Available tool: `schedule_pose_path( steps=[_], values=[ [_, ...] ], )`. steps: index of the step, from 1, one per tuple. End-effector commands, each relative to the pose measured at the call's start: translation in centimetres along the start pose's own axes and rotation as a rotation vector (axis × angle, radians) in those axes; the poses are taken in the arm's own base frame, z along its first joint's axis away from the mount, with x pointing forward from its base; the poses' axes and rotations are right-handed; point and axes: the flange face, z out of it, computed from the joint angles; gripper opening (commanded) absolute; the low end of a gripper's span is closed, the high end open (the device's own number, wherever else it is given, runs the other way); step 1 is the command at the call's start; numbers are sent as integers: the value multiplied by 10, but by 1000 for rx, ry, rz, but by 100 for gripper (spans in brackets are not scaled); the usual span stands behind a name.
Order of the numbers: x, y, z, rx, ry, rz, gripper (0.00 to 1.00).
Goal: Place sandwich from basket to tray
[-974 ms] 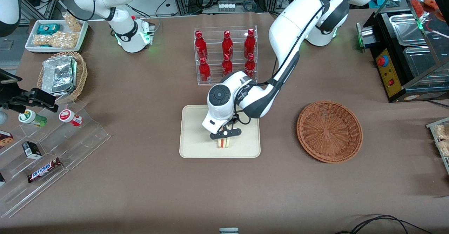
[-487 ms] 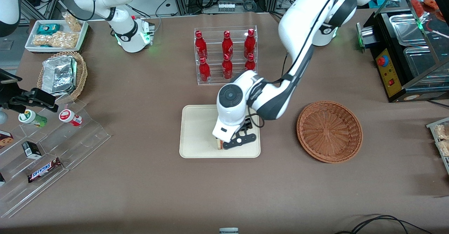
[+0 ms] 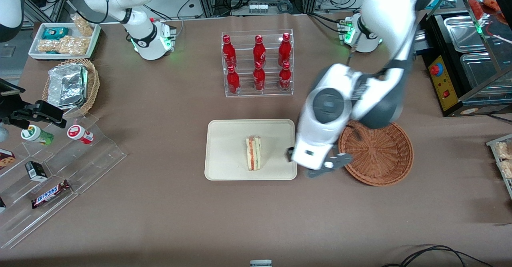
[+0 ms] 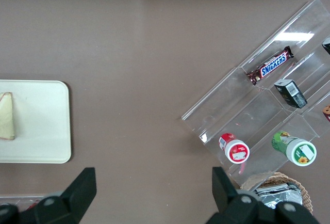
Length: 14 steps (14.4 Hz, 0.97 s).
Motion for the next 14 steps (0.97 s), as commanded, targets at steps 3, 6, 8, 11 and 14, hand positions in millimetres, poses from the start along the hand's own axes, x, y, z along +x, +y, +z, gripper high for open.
schedule_pose_path(
  steps=[3, 6, 8, 11, 14],
  values=[
    [11, -118, -46, 12, -82, 0, 100],
    [13, -155, -63, 57, -123, -17, 100],
    [12, -168, -69, 73, -138, -1, 100],
    [6, -178, -88, 66, -123, -15, 100],
    [7, -229, -109, 62, -139, -35, 100]
  ],
)
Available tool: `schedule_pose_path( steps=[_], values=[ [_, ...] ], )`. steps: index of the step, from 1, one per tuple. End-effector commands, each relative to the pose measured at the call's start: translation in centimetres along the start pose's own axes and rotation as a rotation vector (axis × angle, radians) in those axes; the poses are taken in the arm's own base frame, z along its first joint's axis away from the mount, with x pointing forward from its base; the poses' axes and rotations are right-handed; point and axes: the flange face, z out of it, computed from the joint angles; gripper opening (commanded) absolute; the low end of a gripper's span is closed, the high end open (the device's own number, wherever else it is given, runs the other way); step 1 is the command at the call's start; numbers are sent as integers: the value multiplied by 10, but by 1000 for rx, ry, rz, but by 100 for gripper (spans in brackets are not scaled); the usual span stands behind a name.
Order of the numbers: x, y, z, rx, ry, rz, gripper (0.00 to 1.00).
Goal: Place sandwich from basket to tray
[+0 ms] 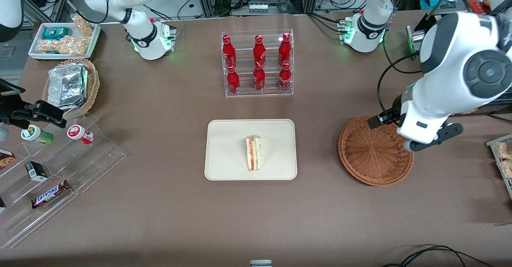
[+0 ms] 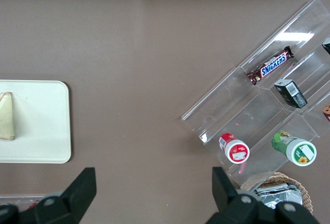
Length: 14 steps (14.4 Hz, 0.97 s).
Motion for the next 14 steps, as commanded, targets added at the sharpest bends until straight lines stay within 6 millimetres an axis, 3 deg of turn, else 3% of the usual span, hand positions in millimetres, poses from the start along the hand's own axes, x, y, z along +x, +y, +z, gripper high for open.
schedule_pose_path(
  steps=[1, 4, 6, 9, 14],
  values=[
    [-12, -58, -23, -7, -5, 64, 100],
    [-19, -123, -38, -18, 10, 147, 100],
    [-36, -142, -53, 0, -2, 206, 100],
    [-42, -144, -67, -3, 8, 197, 100],
    [-37, -140, -71, -19, 59, 208, 100]
  ],
)
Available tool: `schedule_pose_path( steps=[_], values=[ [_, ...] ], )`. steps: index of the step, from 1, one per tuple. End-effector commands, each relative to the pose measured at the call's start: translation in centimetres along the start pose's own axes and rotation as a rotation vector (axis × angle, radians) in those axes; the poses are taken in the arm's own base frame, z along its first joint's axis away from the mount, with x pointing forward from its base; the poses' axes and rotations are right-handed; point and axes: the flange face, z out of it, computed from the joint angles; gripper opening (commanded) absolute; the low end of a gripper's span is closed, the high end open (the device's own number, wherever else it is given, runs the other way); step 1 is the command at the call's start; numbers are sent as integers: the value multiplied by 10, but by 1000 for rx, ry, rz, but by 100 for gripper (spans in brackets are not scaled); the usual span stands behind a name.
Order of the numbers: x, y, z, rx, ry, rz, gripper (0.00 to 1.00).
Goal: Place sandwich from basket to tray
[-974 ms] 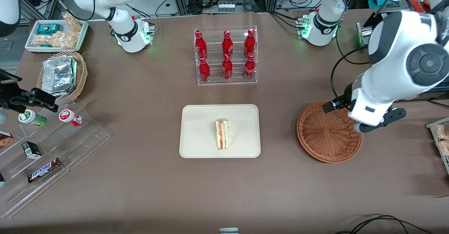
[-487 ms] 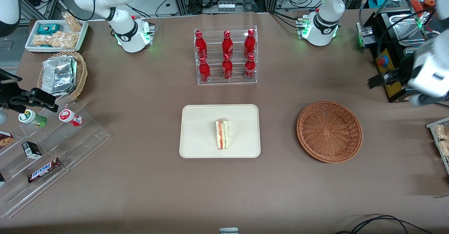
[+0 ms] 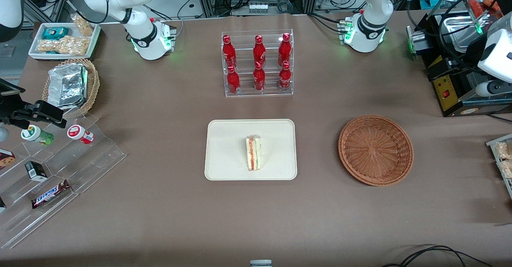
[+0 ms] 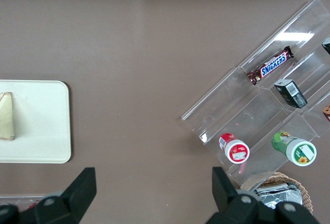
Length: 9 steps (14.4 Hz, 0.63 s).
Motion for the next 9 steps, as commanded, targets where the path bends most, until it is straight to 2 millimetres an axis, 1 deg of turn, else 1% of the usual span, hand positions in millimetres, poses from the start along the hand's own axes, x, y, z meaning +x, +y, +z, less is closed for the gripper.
schedule_pose_path(
  steps=[1, 2, 4, 6, 9],
  values=[
    [-1, 8, -2, 10, 43, 26, 100],
    [-4, 22, -5, 19, 63, 56, 100],
    [-14, 38, -10, 51, 87, 89, 100],
    [-15, 42, -12, 63, 96, 103, 100],
    [-14, 41, -11, 60, 100, 101, 100]
  ],
)
